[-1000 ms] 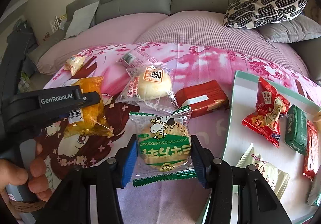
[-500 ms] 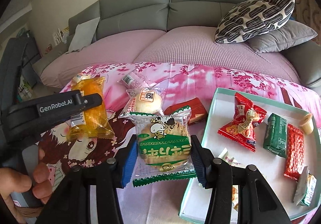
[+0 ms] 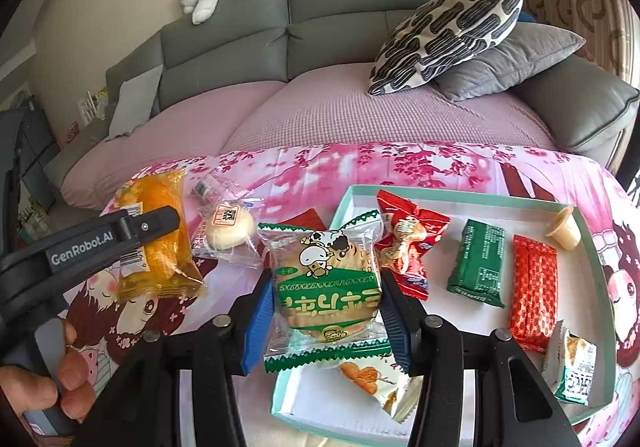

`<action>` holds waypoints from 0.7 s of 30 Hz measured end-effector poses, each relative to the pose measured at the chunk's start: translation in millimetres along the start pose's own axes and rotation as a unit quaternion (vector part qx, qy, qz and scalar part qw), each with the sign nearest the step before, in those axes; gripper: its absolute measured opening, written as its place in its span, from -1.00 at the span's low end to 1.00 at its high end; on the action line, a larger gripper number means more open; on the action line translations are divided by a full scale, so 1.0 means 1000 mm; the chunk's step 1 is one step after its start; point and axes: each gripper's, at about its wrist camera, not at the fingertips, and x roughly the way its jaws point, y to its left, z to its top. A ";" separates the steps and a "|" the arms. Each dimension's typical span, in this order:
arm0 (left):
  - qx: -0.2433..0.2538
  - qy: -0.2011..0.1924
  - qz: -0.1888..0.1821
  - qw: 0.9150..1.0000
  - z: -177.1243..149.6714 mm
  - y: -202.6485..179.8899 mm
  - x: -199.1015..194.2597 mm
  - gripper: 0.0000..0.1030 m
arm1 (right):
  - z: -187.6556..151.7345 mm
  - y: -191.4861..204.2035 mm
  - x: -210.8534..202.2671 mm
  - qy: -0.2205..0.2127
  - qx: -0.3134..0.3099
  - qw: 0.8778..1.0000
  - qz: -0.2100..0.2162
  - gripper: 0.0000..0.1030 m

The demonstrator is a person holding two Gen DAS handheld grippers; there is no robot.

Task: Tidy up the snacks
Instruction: 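Carry both bread packs over the tray with both grippers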

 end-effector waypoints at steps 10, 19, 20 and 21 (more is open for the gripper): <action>0.035 0.018 -0.043 0.998 -0.016 -0.054 0.008 -0.21 | 0.001 -0.055 -0.010 -0.005 0.051 0.998 -0.042 0.03; 0.076 0.041 -0.092 0.992 -0.037 -0.107 0.015 -0.21 | -0.004 -0.112 -0.023 -0.009 0.096 0.990 -0.105 0.04; 0.079 0.044 -0.094 0.991 -0.039 -0.112 0.016 -0.21 | -0.005 -0.119 -0.025 -0.010 0.102 0.988 -0.113 0.04; 0.083 0.046 -0.097 0.991 -0.041 -0.116 0.017 -0.21 | -0.005 -0.125 -0.028 -0.011 0.108 0.987 -0.119 0.04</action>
